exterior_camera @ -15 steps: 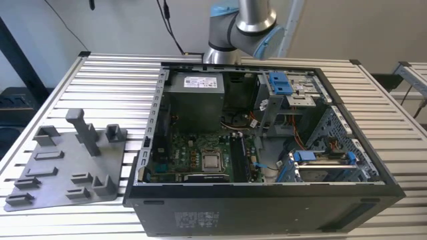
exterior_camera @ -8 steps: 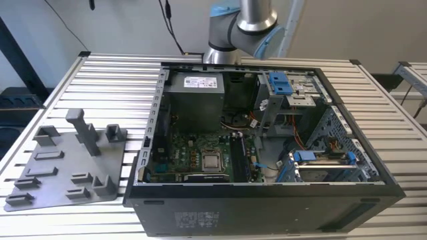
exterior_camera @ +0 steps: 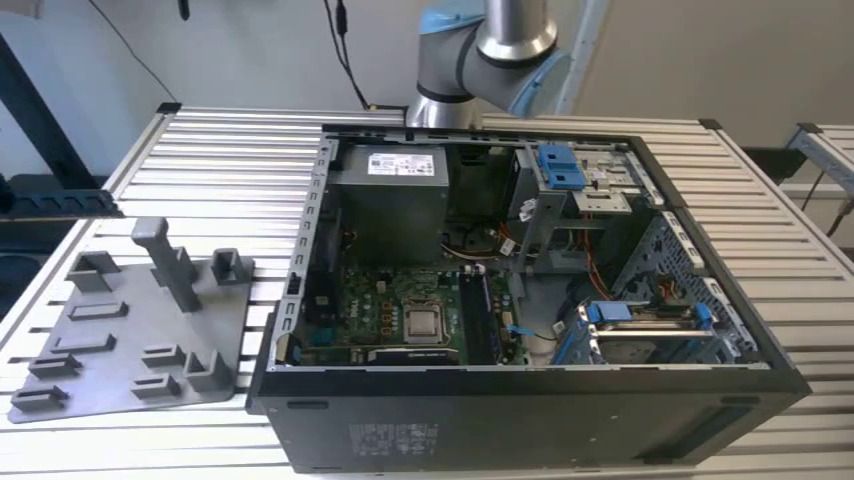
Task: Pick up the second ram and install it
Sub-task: 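Pick up the second ram and move it above second insertion slot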
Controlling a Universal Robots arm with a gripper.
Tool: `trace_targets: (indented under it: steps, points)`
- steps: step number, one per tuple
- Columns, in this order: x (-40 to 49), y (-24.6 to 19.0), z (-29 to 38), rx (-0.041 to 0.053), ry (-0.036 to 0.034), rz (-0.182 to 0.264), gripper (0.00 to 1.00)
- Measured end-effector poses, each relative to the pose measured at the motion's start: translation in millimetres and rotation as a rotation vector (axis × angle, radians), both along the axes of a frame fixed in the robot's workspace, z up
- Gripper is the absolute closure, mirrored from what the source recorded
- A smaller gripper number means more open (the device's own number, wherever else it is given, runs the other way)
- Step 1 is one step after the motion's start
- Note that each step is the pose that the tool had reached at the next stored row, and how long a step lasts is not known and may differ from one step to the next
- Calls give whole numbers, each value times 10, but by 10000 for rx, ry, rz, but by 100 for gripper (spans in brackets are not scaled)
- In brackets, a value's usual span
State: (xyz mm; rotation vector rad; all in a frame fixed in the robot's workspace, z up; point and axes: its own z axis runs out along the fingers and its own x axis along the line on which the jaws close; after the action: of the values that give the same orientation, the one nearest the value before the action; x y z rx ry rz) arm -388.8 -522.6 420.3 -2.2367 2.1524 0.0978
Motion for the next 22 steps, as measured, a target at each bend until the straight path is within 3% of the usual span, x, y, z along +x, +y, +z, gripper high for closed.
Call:
trace_targets:
  steps: [10,22]
  points:
    - [423,0,-1,1,21,0,85]
    - [788,0,0,0,24,1,85]
